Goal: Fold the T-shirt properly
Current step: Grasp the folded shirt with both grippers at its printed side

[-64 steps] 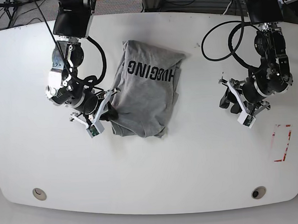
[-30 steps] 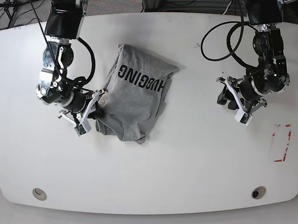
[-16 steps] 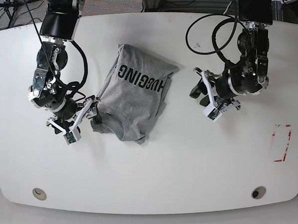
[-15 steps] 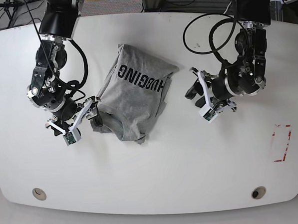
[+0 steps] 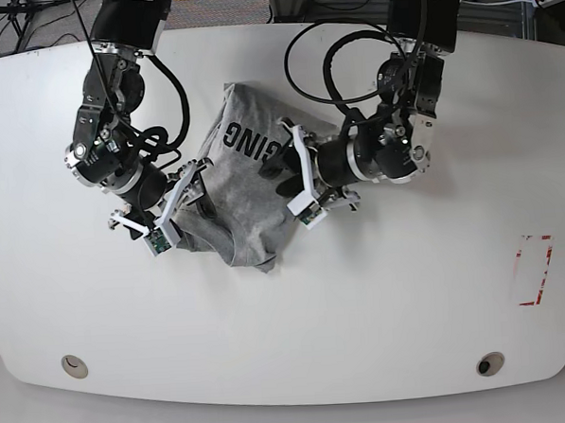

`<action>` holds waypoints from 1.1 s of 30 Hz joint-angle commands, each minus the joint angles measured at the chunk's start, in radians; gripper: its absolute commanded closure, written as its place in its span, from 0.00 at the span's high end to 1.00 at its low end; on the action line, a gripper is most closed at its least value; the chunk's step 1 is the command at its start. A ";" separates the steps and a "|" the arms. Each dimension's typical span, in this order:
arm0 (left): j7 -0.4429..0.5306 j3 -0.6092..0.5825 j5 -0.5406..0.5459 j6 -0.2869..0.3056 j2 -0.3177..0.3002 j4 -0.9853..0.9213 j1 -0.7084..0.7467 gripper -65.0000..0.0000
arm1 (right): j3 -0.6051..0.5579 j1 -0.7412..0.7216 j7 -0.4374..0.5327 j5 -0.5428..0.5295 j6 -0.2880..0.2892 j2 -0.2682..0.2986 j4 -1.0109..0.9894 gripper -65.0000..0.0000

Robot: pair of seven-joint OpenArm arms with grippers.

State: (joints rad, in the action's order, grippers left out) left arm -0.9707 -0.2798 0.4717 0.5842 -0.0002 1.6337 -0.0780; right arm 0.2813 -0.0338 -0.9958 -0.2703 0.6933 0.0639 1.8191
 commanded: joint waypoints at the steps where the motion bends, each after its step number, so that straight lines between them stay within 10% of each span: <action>1: 0.058 -0.012 0.014 0.000 0.013 -0.063 -0.010 0.35 | 0.002 -0.012 0.016 -0.005 0.005 0.014 -0.042 0.34; 7: 0.118 -0.017 0.014 0.000 -0.007 -0.135 0.014 0.35 | -0.044 -0.030 0.079 -0.002 0.005 0.021 -0.177 0.14; 18: 0.120 -0.019 0.015 0.000 -0.062 -0.131 0.120 0.35 | -0.053 -0.082 0.245 0.003 0.005 0.069 -0.462 0.17; 33: 0.114 -0.017 0.017 0.000 -0.060 0.030 0.162 0.35 | -0.055 -0.119 0.171 -0.001 0.005 0.086 -0.353 0.17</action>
State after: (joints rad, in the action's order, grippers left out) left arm -0.8745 -0.2996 0.4709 0.5770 -0.0616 1.6131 0.0975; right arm 0.2226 -0.1253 -0.8295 -0.2543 0.7025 0.1390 1.3987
